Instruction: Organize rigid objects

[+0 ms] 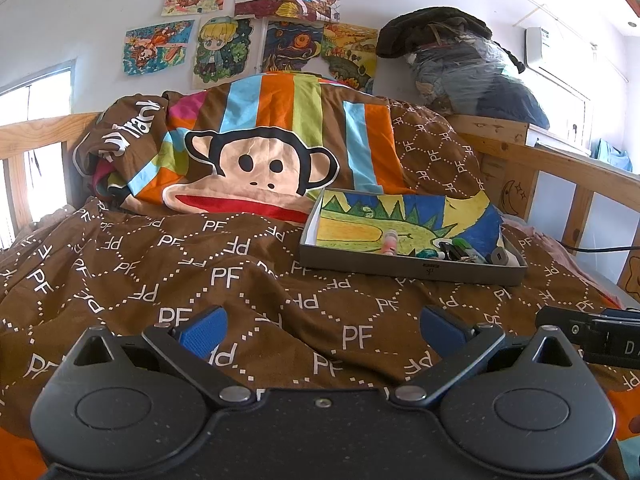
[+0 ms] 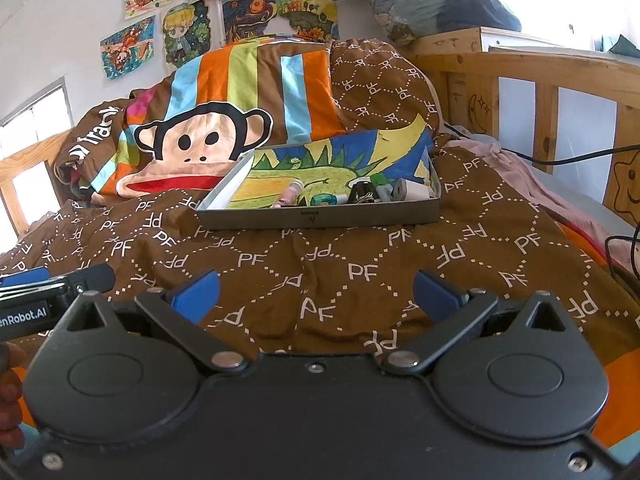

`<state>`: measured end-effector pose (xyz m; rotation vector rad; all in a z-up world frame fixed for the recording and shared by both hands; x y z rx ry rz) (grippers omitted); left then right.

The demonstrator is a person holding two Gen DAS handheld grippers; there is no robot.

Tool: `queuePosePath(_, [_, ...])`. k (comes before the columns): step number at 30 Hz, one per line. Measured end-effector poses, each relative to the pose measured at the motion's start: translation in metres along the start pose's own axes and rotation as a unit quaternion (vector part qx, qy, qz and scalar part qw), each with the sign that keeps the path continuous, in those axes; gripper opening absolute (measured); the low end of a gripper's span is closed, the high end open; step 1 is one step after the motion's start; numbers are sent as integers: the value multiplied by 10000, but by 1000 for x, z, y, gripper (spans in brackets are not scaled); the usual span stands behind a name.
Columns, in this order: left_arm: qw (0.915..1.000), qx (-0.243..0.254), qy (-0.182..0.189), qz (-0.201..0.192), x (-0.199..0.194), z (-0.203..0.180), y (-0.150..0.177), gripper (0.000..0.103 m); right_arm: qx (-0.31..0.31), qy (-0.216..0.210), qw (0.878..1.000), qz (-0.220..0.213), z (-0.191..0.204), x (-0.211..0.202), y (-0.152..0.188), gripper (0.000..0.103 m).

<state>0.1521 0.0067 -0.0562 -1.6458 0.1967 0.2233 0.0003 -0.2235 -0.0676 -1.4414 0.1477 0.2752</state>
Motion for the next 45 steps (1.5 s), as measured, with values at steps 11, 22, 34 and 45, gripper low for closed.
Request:
queuePosePath(11, [10000,6,0,-1,0,0,0,102,-1,-10,10000,14,2,0,1,103])
queuePosePath(22, [10000,10,-2,1,0,-1,0,102,1,-4,10000,16,3,0,2,103])
queuePosePath(34, [10000,17,-4,0,0,-1,0,102,3,-2,10000,18,3,0,2,103])
queuePosePath(45, [10000,19,-7,0,0,-1,0,102,5,-2,10000,19,4,0,2,103])
Point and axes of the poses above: each gripper's, at about its wrist camera, not at the fingertips, and x roughly the way its jaws point, z to its left, y to its underside, the point moved 10 cm from there along x, roughly the way its jaws point, and after that the axes turned 7 degrees about -z, right-handed, at the moved point
